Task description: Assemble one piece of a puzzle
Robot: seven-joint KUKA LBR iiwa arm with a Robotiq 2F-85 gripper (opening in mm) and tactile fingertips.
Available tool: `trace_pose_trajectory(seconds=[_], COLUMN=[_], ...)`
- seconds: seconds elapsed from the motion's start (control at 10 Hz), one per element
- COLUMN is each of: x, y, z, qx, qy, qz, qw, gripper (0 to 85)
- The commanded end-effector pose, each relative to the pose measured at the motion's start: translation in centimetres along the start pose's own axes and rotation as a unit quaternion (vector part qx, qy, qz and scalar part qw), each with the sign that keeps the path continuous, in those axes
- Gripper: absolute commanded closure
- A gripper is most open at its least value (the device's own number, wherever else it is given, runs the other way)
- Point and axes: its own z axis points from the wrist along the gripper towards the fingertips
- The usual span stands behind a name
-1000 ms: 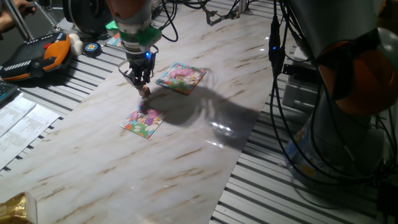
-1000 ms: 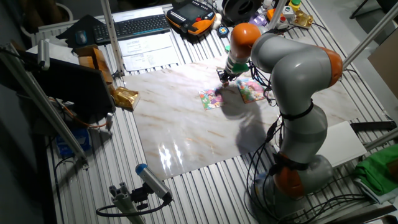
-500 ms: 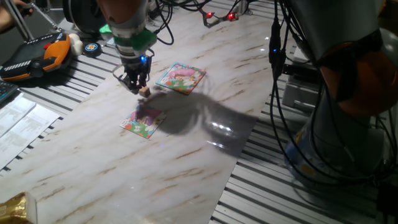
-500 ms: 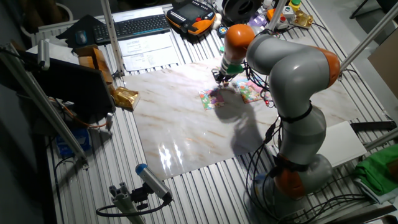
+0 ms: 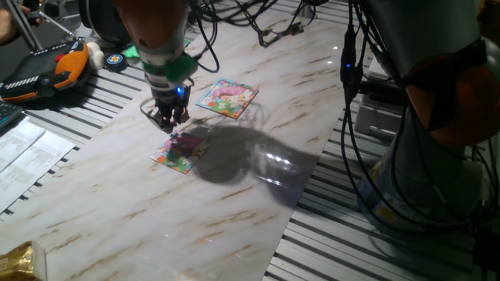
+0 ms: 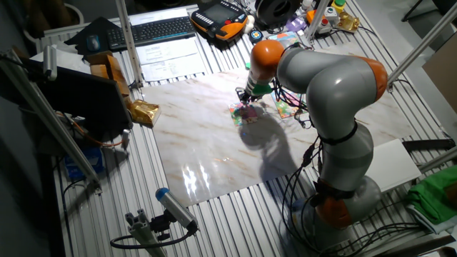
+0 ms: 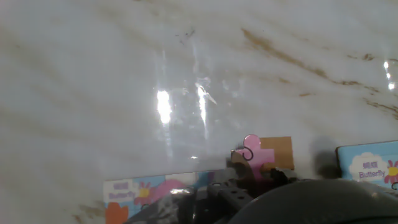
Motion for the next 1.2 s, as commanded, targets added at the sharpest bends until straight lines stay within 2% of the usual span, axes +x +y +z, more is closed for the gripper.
trace_pose_trajectory(seconds=[0.0,0.4,0.6,1.1], x=[0.3,1.6,1.9,2.4], y=[0.2,0.1,0.1,0.3], z=[0.4,1.7,2.2,2.6], qx=[-0.001,-0.004,0.000,-0.009], qy=[0.001,0.003,0.005,0.018], qz=[-0.005,-0.017,-0.025,-0.037], qw=[1.000,1.000,1.000,0.999], gripper=[49.0,49.0,49.0,48.7])
